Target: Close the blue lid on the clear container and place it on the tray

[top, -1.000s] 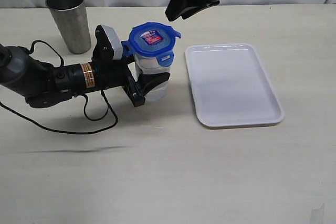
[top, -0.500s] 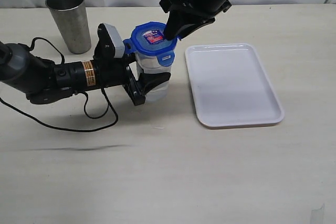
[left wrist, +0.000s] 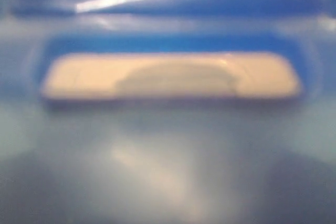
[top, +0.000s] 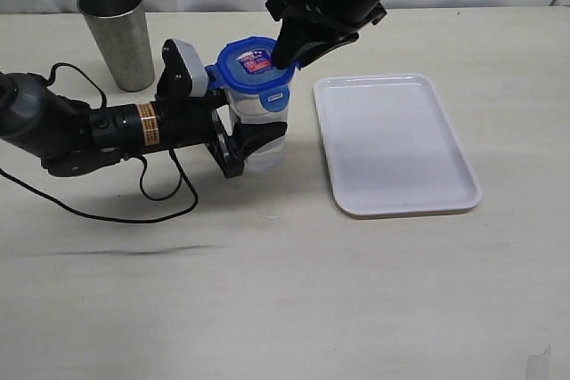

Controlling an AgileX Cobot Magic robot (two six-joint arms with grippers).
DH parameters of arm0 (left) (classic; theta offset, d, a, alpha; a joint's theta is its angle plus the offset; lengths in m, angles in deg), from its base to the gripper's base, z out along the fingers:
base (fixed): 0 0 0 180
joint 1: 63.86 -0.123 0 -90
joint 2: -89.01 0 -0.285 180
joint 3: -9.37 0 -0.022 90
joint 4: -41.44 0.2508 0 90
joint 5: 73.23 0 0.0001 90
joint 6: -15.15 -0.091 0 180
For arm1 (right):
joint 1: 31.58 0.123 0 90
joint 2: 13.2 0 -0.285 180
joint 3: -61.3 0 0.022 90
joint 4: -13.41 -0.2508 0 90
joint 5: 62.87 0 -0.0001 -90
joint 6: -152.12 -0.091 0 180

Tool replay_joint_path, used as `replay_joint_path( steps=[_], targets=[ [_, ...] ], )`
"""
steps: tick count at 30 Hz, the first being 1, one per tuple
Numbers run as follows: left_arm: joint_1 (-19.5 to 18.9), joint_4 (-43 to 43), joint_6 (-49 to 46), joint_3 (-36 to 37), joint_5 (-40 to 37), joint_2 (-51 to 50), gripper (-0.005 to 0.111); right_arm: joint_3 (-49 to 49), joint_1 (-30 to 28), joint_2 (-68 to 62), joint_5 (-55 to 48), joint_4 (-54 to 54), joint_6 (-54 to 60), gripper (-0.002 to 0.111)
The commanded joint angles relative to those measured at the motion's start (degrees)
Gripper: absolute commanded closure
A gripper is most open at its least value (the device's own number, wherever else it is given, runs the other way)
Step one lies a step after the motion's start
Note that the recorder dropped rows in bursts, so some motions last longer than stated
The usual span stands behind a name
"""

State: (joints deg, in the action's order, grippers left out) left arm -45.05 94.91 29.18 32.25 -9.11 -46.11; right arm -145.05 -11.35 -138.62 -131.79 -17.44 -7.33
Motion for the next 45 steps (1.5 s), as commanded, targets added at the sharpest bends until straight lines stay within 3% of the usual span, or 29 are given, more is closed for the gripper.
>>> replay_joint_path(
  steps=[1, 7, 13, 21, 30, 45],
  targets=[
    [0.44, 1.36, -0.50, 0.19, -3.55, -0.18, 0.107, 0.38, 0.54, -2.99, -1.05, -3.51, 1.81, 0.070],
    [0.44, 1.36, -0.50, 0.19, -3.55, -0.18, 0.107, 0.38, 0.54, -5.70, -1.05, -7.48, 4.80, 0.071],
    [0.44, 1.36, -0.50, 0.19, -3.55, -0.18, 0.107, 0.38, 0.54, -7.27, -1.05, -7.48, 5.78, 0.083],
    [0.44, 1.36, -0.50, 0.19, -3.55, -0.18, 0.107, 0.28, 0.43, -8.04, -1.05, -6.51, 6.03, 0.083],
    [0.44, 1.36, -0.50, 0.19, -3.55, -0.18, 0.107, 0.28, 0.43, -4.34, -1.05, -4.05, 8.10, 0.059],
    [0.44, 1.09, -0.37, 0.19, -4.12, -0.18, 0.107, 0.28, 0.43, 2.66, -0.16, -4.05, 10.54, 0.053]
  ],
)
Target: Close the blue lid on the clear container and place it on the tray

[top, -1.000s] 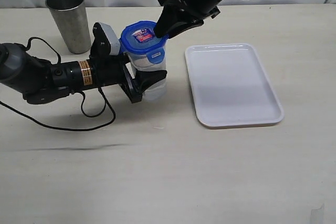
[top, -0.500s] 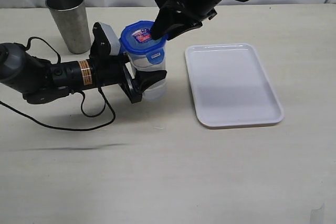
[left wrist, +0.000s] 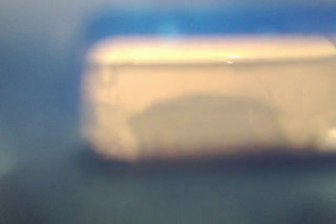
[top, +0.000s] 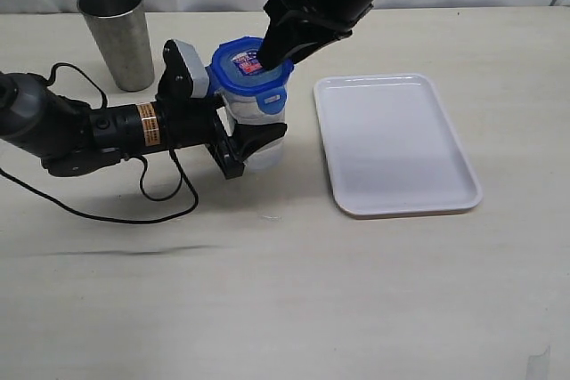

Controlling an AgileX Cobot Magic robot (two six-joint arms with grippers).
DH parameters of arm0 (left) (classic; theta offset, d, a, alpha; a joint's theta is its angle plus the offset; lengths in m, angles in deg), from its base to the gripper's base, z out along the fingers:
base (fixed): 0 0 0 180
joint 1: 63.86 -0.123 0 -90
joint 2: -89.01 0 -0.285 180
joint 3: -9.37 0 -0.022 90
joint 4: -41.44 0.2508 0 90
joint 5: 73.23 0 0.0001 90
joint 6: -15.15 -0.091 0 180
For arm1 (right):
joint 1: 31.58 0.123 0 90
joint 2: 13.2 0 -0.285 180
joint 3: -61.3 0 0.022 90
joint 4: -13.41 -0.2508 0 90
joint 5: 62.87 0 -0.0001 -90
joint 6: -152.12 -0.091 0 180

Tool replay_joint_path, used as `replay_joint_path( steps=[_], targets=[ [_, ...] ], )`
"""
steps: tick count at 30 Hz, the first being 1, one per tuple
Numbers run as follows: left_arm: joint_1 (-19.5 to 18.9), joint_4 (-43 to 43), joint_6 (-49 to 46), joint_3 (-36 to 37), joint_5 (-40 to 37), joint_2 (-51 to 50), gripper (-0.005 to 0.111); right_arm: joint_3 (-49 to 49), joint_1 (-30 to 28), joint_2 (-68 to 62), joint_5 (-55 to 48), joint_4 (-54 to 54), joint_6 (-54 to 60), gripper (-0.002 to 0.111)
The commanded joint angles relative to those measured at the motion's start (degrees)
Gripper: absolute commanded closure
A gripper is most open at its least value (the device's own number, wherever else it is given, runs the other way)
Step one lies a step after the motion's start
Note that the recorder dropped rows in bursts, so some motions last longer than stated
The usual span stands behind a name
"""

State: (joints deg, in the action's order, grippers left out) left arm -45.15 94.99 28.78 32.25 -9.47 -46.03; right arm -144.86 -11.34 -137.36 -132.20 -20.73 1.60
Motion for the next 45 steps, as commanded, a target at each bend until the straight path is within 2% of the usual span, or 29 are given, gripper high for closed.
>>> replay_joint_path(
  steps=[1, 5, 6, 8, 12, 13, 15, 17, 20, 26, 40, 45],
  targets=[
    [0.53, 1.01, 0.03, 0.19, -3.76, -0.26, 0.107, 0.09, 0.41, 1.51, 0.51, -0.76, 1.75, 0.052],
    [0.53, 0.85, 0.02, 0.19, -3.76, -0.26, 0.107, 0.09, 0.41, 3.91, 3.03, -0.09, 6.00, 0.054],
    [0.53, 0.85, 0.02, 0.19, -3.76, -0.26, 0.107, 0.09, 0.55, 5.45, 3.19, 0.76, 9.83, 0.063],
    [0.53, 0.85, 0.02, 0.19, -3.76, -0.26, 0.107, 0.09, 0.78, 7.22, 2.53, 0.37, 14.25, 0.071],
    [0.53, 0.61, 0.02, 0.19, -3.76, -0.26, 0.107, 1.42, 3.63, 11.49, -0.64, 0.59, 22.87, 0.080],
    [0.53, 0.37, 0.02, 0.19, -3.76, -0.26, 0.107, 2.74, 4.87, 12.77, -0.64, 1.31, 24.97, 0.080],
    [0.53, -0.24, 0.02, 0.19, -3.55, -0.26, 0.107, 7.57, 9.06, 16.38, 5.64, 8.46, 28.37, 0.080],
    [0.53, -0.24, 0.02, 0.19, -3.55, -0.26, 0.107, 14.40, 14.37, 19.12, 15.08, 20.78, 29.40, 0.080],
    [0.53, -0.24, 0.02, 0.19, -3.55, -0.26, 0.107, 21.51, 17.83, 19.53, 21.55, 29.76, 29.40, 0.079],
    [0.53, 0.23, 0.02, 0.19, -3.41, -0.26, 0.107, 27.37, 17.84, 19.27, 30.13, 31.62, 29.88, 0.079],
    [0.53, 0.23, 0.02, 0.19, -3.41, -0.26, 0.107, 27.77, 17.84, 12.56, 31.35, 35.28, 30.13, 0.079],
    [0.53, 0.35, 0.02, 0.19, -3.41, -0.26, 0.107, 27.77, 17.84, 9.94, 30.47, 39.42, 28.63, 0.070]
  ],
)
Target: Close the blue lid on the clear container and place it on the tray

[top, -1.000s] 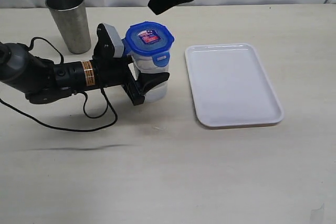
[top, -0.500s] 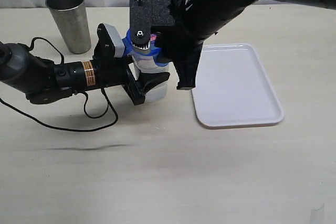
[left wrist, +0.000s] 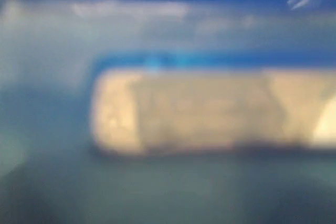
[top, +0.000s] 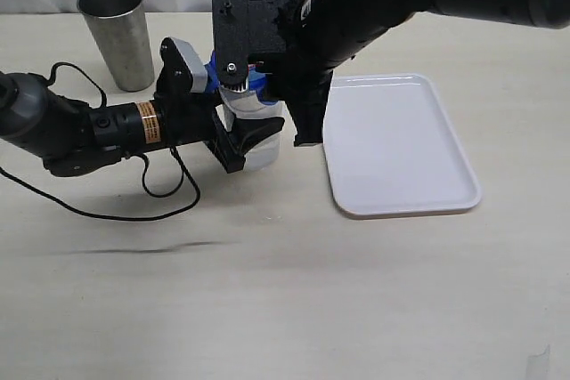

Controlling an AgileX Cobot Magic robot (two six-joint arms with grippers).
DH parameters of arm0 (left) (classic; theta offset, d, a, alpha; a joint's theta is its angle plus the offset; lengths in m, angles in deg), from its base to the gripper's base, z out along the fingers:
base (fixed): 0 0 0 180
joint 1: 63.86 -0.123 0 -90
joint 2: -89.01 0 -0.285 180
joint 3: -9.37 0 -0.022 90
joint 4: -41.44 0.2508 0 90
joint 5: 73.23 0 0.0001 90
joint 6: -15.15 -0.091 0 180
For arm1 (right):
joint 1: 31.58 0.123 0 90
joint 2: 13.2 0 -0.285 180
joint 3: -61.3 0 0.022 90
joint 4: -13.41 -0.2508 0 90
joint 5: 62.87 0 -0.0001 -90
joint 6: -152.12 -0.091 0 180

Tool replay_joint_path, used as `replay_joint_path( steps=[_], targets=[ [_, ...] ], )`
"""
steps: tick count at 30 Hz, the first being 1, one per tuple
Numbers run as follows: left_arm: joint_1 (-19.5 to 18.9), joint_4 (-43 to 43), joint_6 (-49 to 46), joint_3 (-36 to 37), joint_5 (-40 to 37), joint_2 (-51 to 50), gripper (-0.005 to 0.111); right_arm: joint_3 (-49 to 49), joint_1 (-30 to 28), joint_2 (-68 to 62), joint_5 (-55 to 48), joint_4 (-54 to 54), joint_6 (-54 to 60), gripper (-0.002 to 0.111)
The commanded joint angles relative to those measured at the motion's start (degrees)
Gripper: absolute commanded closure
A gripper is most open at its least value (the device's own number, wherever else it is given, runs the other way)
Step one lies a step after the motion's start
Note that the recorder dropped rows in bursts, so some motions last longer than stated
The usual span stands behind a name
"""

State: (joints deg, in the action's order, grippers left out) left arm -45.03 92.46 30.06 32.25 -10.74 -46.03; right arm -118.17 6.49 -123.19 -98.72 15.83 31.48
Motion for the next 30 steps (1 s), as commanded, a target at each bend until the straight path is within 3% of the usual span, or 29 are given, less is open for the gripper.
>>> replay_joint_path(
  steps=[1, 5, 9, 21, 30],
  targets=[
    [0.42, 2.89, -1.25, 0.19, -2.14, -0.26, 0.107, 1.09, 0.01, -4.63, -3.01, 3.14, -1.71, 0.070],
    [0.42, 2.88, -1.25, 0.19, -2.02, -0.26, 0.107, 1.09, 0.01, -5.89, -2.64, 3.14, -1.71, 0.072],
    [0.42, 2.88, -1.25, 0.19, -2.02, -0.26, 0.107, 1.09, 0.01, -6.92, -2.64, 3.14, -2.18, 0.081],
    [0.42, 3.56, -1.25, 0.19, -1.46, -0.26, 0.107, 4.12, 0.01, -9.36, 5.35, 3.14, -3.69, 0.081],
    [0.19, 3.20, -3.72, 0.19, -0.88, -0.26, 0.107, 4.12, 0.01, -8.19, 4.81, 2.73, -7.66, 0.081]
  ],
)
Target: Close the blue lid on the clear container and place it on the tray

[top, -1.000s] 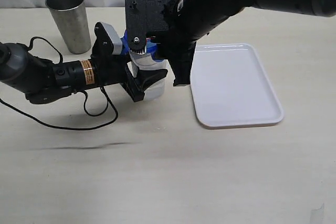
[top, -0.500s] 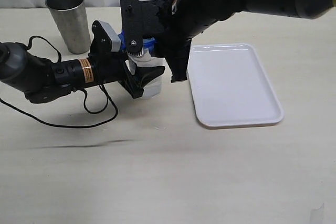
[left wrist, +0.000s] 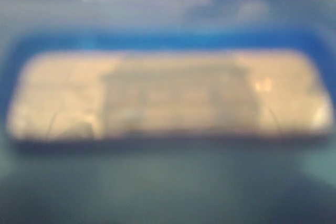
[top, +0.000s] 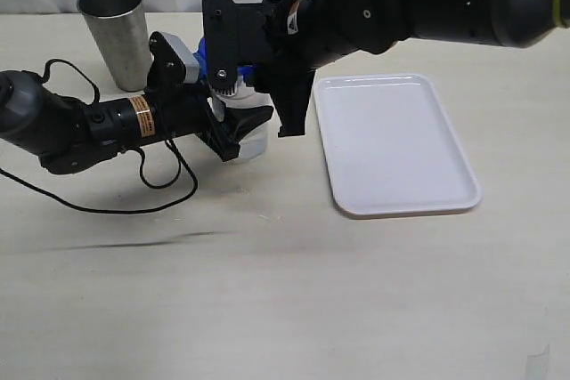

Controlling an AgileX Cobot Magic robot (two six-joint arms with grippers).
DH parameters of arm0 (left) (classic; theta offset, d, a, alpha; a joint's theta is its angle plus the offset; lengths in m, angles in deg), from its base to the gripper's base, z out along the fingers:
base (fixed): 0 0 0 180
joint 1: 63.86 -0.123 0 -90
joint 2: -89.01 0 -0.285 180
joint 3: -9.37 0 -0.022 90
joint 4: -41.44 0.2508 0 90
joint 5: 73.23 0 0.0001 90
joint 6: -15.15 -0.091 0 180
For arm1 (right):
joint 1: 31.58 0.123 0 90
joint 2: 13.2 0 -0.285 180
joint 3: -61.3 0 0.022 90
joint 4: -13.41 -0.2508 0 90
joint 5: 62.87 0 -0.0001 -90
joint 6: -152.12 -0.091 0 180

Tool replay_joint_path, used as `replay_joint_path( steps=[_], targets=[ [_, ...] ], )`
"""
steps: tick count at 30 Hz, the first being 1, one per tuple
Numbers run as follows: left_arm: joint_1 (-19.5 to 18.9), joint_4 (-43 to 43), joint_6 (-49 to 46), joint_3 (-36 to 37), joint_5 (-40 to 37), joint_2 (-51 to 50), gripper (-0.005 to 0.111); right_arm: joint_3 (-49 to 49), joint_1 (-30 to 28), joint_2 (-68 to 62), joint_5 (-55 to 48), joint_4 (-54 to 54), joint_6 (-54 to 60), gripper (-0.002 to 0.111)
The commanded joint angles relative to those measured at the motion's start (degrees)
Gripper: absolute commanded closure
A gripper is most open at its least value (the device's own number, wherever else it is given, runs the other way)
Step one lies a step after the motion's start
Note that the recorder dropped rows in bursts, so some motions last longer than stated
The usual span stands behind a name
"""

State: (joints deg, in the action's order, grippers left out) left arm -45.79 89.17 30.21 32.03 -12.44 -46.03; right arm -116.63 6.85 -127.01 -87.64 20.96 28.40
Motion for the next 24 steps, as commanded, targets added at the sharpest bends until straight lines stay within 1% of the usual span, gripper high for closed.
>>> replay_joint_path(
  steps=[1, 5, 7, 11, 13, 15, 17, 19, 22, 24],
  targets=[
    [0.66, 6.41, -4.46, 0.41, 0.82, -0.26, 0.107, 2.48, -0.35, -3.76, -6.60, -2.40, -5.10, 0.081],
    [-0.49, 6.57, -4.33, 0.41, 1.96, -0.26, 0.107, 1.34, -0.35, -0.99, -7.39, -3.13, -10.35, 0.079],
    [-1.22, 7.30, -4.33, 0.41, 3.47, -0.26, 0.107, -0.30, -0.35, 0.57, -9.51, -5.25, -12.15, 0.074],
    [-2.75, 9.55, -4.33, 0.41, 6.70, -0.26, 0.107, -4.15, -0.35, 3.18, -15.43, -9.84, -12.15, 0.065],
    [-3.34, 10.28, -4.90, 0.41, 7.50, -0.26, 0.107, -5.94, -0.35, 4.67, -18.61, -12.93, -10.97, 0.063],
    [-3.47, 11.60, -6.34, 0.41, 7.98, -0.26, 0.107, -7.14, -0.35, 6.22, -21.05, -16.39, -8.65, 0.063],
    [-3.73, 13.29, -9.81, 0.41, 8.63, -0.26, 0.107, -7.42, -0.35, 7.88, -21.94, -20.03, -5.91, 0.063],
    [-3.73, 15.45, -15.87, 0.41, 9.17, -0.26, 0.107, -7.42, -0.35, 9.80, -22.21, -23.40, -3.28, 0.063],
    [-3.73, 19.34, -23.52, 0.41, 9.17, -0.26, 0.107, -7.42, -0.35, 11.99, -22.21, -25.27, -2.87, 0.063],
    [-3.73, 20.21, -26.21, 0.41, 9.17, -0.26, 0.107, -7.42, -0.35, 12.91, -22.21, -26.12, -5.14, 0.063]
  ],
)
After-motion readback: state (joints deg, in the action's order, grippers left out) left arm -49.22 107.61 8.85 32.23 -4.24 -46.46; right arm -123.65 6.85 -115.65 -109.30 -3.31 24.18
